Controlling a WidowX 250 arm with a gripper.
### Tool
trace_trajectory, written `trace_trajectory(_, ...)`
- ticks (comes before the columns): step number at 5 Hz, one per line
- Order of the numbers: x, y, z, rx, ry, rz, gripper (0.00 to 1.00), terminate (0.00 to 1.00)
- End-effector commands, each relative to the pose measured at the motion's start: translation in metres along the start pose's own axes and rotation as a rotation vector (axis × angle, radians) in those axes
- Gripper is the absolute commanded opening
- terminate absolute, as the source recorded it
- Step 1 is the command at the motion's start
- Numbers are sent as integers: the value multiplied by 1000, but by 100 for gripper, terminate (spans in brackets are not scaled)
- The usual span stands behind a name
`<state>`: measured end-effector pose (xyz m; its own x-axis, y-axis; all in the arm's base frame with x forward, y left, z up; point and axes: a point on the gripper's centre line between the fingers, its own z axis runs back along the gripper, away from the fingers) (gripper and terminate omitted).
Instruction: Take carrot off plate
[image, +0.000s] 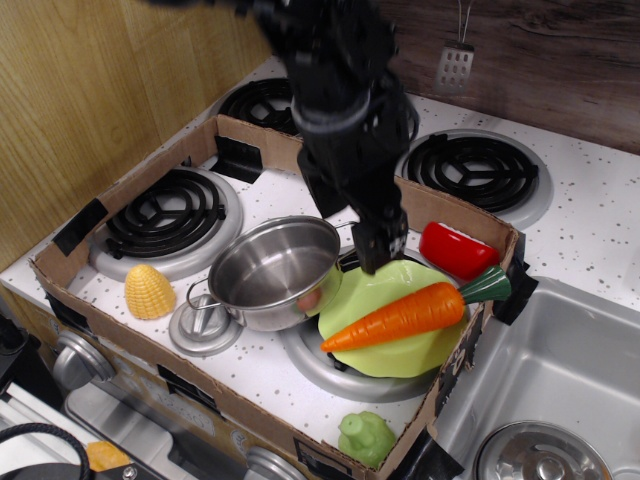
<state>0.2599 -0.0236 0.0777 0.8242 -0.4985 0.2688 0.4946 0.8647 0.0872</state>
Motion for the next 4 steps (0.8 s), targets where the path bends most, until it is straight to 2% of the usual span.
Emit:
trace_trajectory(1, 9, -17, -2, 5, -77, -103, 100, 0)
trace_trajectory(2, 12, -21, 1, -69, -89, -170, 100, 0)
trace_trajectory(3, 11, -29, -1, -122, -47, -165, 100, 0)
trace_trajectory(4, 3, -33, -13, -134, -11, -165, 100, 0)
